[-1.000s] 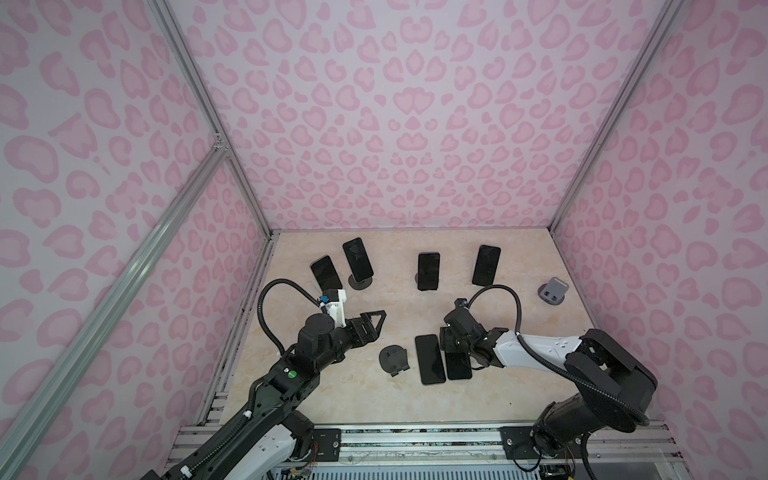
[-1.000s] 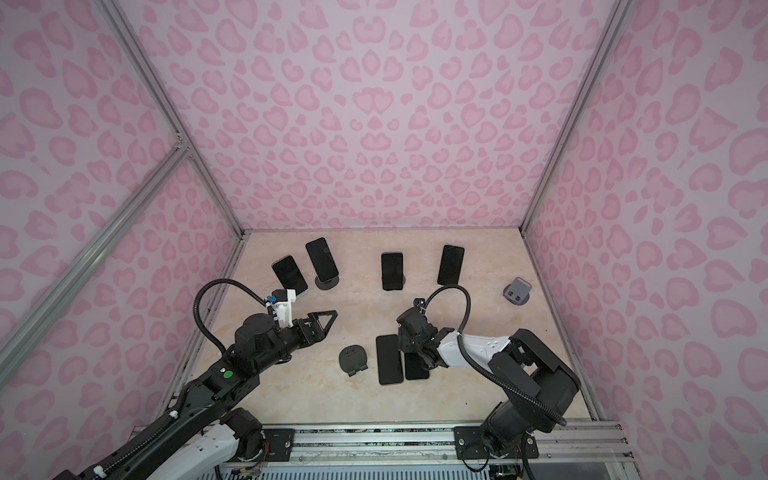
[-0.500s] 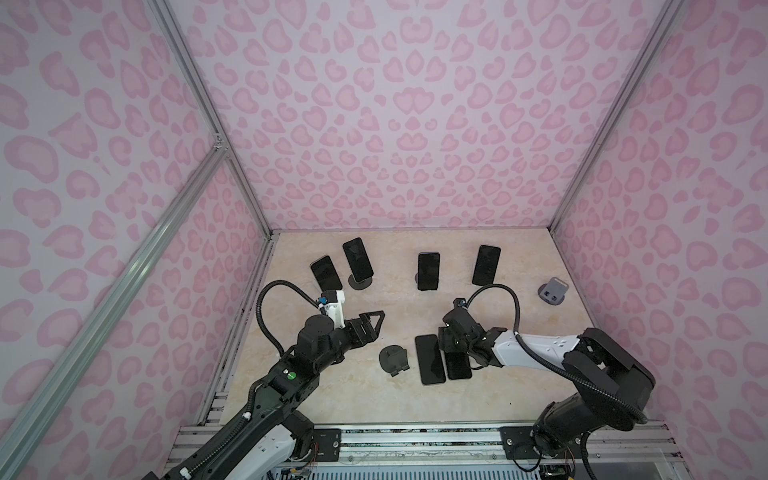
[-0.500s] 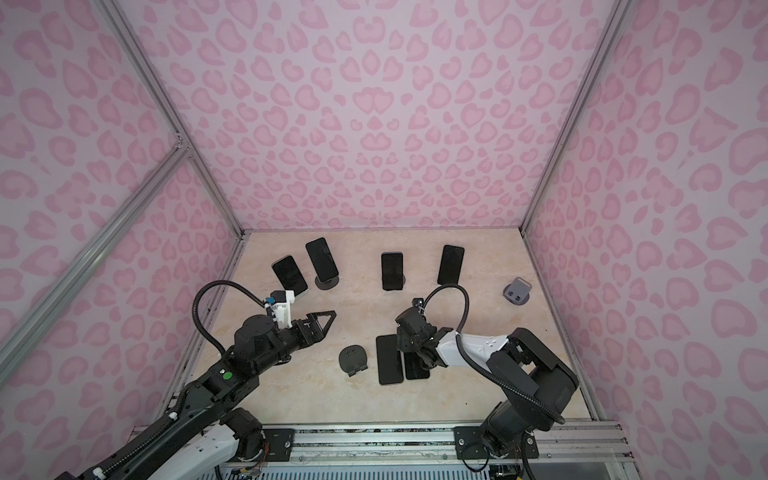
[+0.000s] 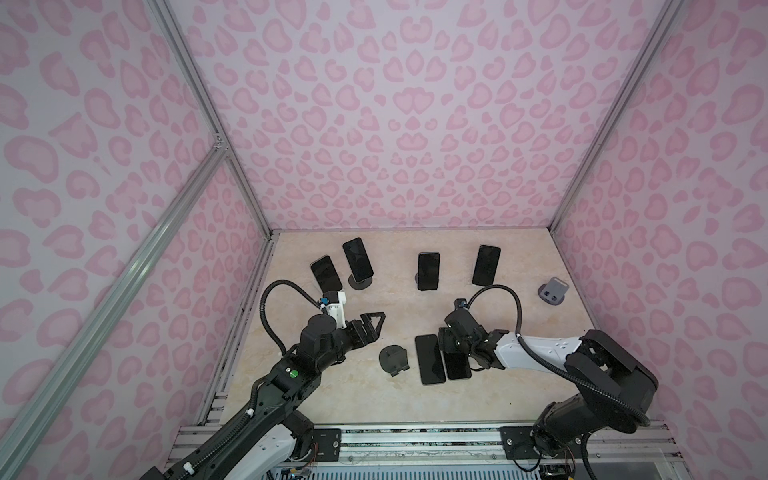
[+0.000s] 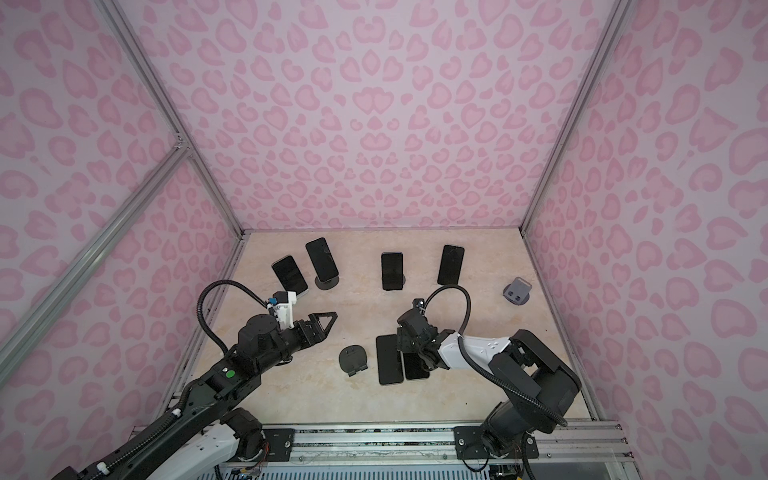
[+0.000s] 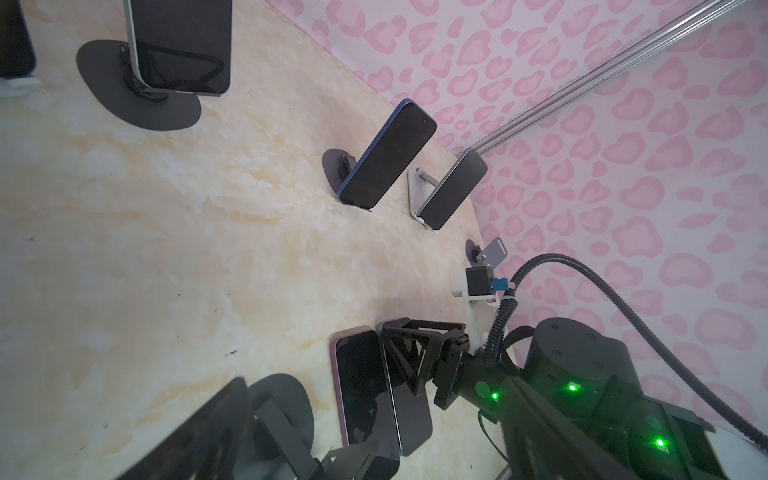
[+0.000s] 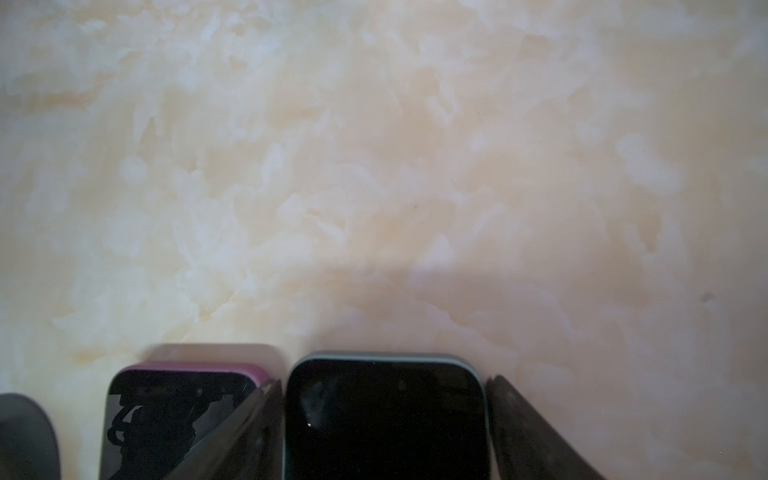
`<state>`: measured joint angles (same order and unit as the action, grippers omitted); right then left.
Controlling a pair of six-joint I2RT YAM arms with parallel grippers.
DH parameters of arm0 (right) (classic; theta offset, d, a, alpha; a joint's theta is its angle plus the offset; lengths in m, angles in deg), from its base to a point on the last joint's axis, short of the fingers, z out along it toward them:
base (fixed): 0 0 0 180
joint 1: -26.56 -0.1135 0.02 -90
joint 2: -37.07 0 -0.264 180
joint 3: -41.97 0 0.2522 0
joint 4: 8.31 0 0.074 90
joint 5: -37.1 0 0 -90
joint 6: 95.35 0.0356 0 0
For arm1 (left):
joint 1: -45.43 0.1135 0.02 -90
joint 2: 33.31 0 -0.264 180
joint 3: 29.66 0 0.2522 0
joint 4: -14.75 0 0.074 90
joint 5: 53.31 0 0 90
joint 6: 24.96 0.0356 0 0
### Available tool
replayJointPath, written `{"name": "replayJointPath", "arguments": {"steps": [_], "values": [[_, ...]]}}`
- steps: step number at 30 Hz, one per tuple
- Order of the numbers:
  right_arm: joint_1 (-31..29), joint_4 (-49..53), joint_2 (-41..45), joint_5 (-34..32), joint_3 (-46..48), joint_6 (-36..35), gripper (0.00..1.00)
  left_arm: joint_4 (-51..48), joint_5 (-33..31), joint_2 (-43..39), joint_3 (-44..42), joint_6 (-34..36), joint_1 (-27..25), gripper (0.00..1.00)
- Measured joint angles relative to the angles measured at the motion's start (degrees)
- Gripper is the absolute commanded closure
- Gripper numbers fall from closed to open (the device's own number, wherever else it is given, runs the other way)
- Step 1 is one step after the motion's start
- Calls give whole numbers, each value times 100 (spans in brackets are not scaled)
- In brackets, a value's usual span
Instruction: Remove the phone from the phone stand
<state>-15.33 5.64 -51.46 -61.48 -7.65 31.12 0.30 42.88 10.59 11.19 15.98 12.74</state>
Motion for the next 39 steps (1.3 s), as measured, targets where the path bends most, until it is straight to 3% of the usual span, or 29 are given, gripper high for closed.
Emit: {"name": "replayJointPath", "arguments": {"steps": [5, 10, 19, 25, 32, 39], "values": [[2, 74, 63, 72, -11, -7, 20, 13, 0, 4, -61, -37, -22, 5], [0, 796, 369, 310, -146, -2, 15, -181, -221, -2, 72, -9, -323, 8], [39, 1582, 1147, 166, -636, -437, 9, -1460, -2629, 240, 872, -205, -1952, 7], [63, 1740, 1596, 149, -688, -750, 7, -2090, -3711, 667, 1189, -686, -2540, 6], [199, 1766, 1884, -33, -535, -905, 6, -3250, -4758, 2000, 1939, -2234, -3718, 2], [345, 1663, 2011, -28, -372, -942, 5, -4315, -5104, 3670, 3014, -3539, -4398, 2]]}}
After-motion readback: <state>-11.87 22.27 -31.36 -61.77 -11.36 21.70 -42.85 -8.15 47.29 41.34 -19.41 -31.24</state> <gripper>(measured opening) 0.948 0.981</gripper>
